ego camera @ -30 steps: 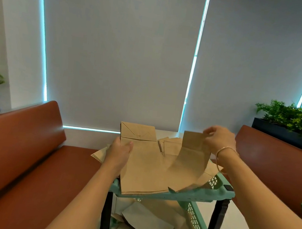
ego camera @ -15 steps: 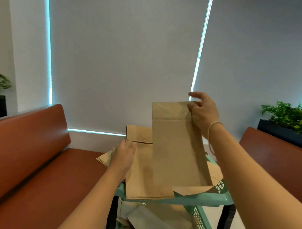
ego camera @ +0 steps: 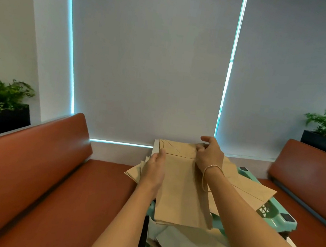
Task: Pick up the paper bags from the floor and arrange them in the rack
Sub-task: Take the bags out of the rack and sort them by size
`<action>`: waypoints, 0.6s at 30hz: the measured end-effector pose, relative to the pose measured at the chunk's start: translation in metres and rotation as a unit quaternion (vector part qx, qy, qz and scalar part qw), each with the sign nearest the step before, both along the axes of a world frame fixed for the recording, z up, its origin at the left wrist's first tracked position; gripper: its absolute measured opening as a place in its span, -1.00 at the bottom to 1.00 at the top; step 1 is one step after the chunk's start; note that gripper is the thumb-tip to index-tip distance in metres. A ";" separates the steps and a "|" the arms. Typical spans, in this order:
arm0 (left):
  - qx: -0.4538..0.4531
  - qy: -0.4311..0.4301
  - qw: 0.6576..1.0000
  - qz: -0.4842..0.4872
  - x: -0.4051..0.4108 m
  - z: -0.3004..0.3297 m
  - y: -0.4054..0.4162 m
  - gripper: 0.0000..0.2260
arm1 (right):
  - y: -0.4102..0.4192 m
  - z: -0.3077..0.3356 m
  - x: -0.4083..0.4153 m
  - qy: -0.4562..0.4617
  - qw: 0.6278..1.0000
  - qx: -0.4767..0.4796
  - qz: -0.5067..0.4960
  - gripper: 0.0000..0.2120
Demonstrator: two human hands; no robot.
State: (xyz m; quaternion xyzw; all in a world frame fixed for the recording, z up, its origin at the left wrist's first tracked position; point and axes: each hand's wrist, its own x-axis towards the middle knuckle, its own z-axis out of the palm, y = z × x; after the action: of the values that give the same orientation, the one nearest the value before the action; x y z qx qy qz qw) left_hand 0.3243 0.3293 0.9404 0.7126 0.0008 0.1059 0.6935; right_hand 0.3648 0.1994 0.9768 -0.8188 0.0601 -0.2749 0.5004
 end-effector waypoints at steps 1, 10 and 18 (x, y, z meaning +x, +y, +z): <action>0.013 -0.001 1.000 -0.008 0.000 -0.001 0.000 -0.58 | 0.002 -0.001 0.001 0.000 1.000 -0.002 0.001 -0.69; 0.067 -0.016 0.997 0.042 0.008 -0.007 0.002 -0.70 | 0.006 -0.009 -0.005 0.160 0.987 -0.016 0.024 -0.56; 0.079 -0.026 0.996 0.027 0.008 -0.007 0.002 -0.68 | 0.001 -0.013 -0.018 0.172 0.980 -0.030 0.098 -0.55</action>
State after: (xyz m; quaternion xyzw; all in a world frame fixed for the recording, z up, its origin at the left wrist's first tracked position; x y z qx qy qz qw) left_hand 0.3327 0.3314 0.9330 0.7617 -0.0061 0.1424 0.6321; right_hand 0.3465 0.2005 0.9641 -0.8705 0.0568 -0.0815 0.4820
